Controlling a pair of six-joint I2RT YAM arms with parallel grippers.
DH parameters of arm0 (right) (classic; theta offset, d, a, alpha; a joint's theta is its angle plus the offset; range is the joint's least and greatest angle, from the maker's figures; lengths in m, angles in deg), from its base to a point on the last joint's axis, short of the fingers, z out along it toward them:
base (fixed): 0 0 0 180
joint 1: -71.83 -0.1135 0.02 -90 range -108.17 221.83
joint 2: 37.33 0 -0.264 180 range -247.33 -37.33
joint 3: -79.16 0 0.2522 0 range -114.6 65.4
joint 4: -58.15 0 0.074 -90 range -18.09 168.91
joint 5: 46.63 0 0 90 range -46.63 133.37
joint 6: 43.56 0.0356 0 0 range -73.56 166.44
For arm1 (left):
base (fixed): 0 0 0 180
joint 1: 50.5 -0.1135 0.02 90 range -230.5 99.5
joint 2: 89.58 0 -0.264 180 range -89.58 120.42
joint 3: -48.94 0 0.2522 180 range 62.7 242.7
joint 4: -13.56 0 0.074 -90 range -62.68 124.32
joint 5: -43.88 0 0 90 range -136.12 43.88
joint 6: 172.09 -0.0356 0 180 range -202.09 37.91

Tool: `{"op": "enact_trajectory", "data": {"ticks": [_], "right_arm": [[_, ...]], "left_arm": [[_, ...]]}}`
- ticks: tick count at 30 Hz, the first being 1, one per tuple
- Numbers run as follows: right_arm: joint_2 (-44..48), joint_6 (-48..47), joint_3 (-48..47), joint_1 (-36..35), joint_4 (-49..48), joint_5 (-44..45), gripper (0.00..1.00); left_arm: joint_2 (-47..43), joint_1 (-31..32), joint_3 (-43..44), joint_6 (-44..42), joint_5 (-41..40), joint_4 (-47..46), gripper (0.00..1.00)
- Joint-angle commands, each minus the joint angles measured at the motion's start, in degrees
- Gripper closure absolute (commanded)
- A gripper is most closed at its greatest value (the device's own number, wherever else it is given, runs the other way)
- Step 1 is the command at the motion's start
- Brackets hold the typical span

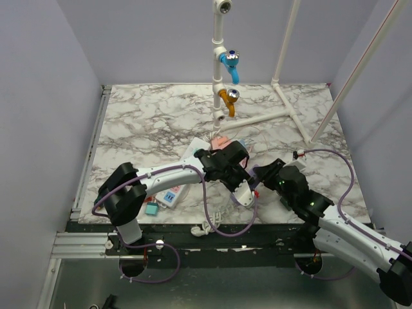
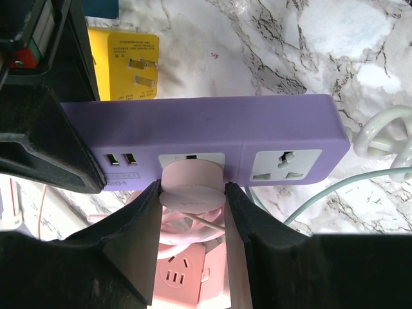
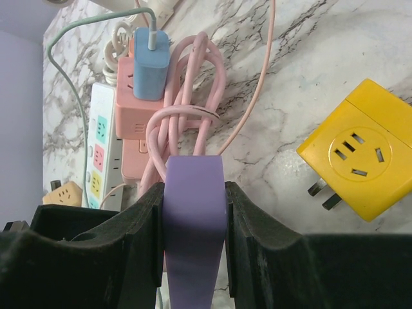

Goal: Pull the plug off the socket
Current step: Remove the plug from the socket.

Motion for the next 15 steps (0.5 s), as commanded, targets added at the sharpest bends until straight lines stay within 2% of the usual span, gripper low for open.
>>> {"op": "enact_trajectory", "data": {"ticks": [1, 9, 15], "right_arm": [[-0.5, -0.1, -0.1, -0.2, 4.4, 4.9, 0.99], [-1.5, -4.2, -0.4, -0.3, 5.1, 5.2, 0.99], [-6.5, -4.7, -2.5, -0.3, 8.9, 8.0, 0.99]], "left_arm": [[-6.0, -1.2, -2.0, 0.5, -2.6, 0.4, 1.00], [-10.0, -5.0, -4.2, -2.1, -0.2, 2.7, 1.00], [-10.2, -5.1, -2.3, -2.8, 1.3, 5.0, 1.00]]}}
